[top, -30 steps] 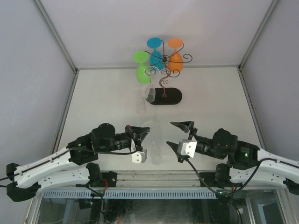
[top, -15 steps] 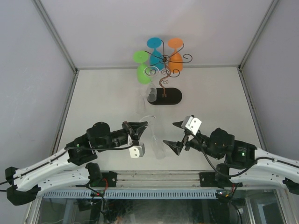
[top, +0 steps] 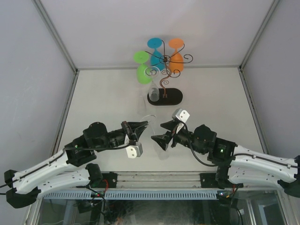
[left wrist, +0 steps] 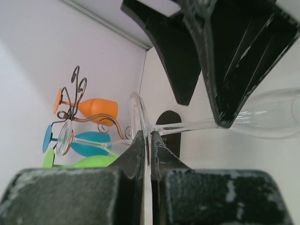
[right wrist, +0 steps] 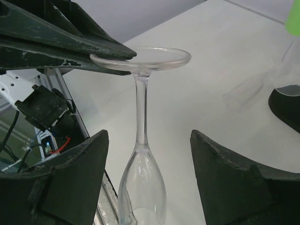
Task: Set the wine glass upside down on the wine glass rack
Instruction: Turn the wine glass upside down at the wine rack.
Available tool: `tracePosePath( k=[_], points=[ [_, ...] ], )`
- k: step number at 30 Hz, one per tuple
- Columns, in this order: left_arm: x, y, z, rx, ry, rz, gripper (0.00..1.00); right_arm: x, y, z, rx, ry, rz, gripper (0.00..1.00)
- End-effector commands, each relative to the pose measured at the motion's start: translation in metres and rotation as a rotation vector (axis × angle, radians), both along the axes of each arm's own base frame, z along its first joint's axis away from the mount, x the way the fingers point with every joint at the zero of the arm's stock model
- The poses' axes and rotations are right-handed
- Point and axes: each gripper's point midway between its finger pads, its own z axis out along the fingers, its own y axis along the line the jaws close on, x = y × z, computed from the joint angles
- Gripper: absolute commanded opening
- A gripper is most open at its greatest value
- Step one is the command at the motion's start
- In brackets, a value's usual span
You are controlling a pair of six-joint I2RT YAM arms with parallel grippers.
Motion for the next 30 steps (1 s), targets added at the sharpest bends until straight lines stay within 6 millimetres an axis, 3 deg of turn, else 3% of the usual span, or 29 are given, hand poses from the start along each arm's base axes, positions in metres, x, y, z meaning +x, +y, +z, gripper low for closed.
tracePosePath(
  k=[1, 7, 13, 20, 23, 27, 30],
  points=[
    [-0.005, -0.002, 0.014, -0.079, -0.004, -0.032, 0.0, 0.004, 0.013, 0.015, 0.085, 0.01, 0.037, 0.67],
    [-0.004, -0.001, 0.012, -0.079, 0.001, -0.028, 0.0, 0.009, 0.019, 0.0, 0.034, 0.015, 0.072, 0.51],
    [-0.001, -0.002, 0.011, -0.075, 0.01, -0.022, 0.0, 0.006, 0.024, -0.011, -0.012, -0.001, 0.116, 0.43],
    [0.001, 0.0, 0.011, -0.076, 0.019, -0.007, 0.0, 0.006, 0.025, -0.012, -0.023, -0.017, 0.123, 0.06],
    [0.005, 0.001, 0.012, -0.086, 0.035, 0.013, 0.02, 0.009, 0.021, -0.009, -0.02, -0.02, 0.097, 0.0],
    [0.008, 0.004, 0.019, -0.119, 0.062, 0.049, 0.46, 0.013, 0.013, -0.001, -0.001, -0.035, 0.055, 0.0],
    [0.014, 0.01, 0.024, -0.146, 0.099, 0.1, 0.59, 0.019, 0.005, 0.001, -0.005, -0.043, 0.007, 0.0]
  ],
)
